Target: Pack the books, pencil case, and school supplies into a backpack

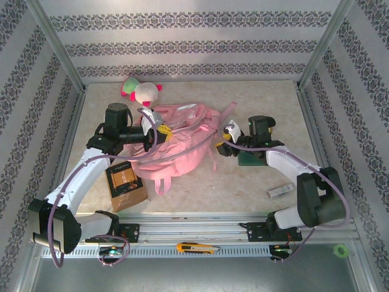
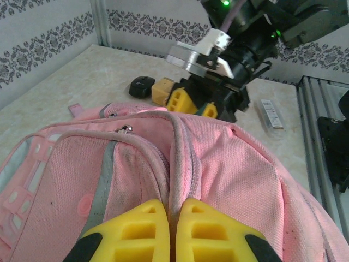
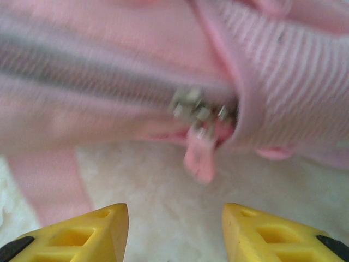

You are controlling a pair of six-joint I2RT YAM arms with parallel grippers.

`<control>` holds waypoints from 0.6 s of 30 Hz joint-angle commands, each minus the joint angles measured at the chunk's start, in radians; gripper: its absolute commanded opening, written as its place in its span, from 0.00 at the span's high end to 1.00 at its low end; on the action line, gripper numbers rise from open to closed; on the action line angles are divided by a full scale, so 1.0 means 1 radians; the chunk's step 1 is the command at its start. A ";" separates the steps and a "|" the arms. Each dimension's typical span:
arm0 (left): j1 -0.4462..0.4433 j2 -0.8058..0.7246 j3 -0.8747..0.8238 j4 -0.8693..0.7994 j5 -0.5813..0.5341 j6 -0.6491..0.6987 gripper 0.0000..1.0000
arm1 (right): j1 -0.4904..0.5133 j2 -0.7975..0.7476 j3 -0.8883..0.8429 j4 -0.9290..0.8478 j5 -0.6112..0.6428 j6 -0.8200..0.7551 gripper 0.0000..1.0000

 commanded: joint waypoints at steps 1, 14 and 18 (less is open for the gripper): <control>0.008 -0.042 0.054 0.141 0.110 -0.018 1.00 | 0.003 0.059 0.075 0.058 -0.018 -0.004 0.51; -0.014 -0.061 0.049 0.069 -0.142 0.010 1.00 | 0.002 0.029 0.080 0.049 -0.115 0.021 1.00; -0.048 -0.066 0.058 0.012 -0.265 0.051 1.00 | 0.006 0.006 0.081 0.030 -0.155 0.030 1.00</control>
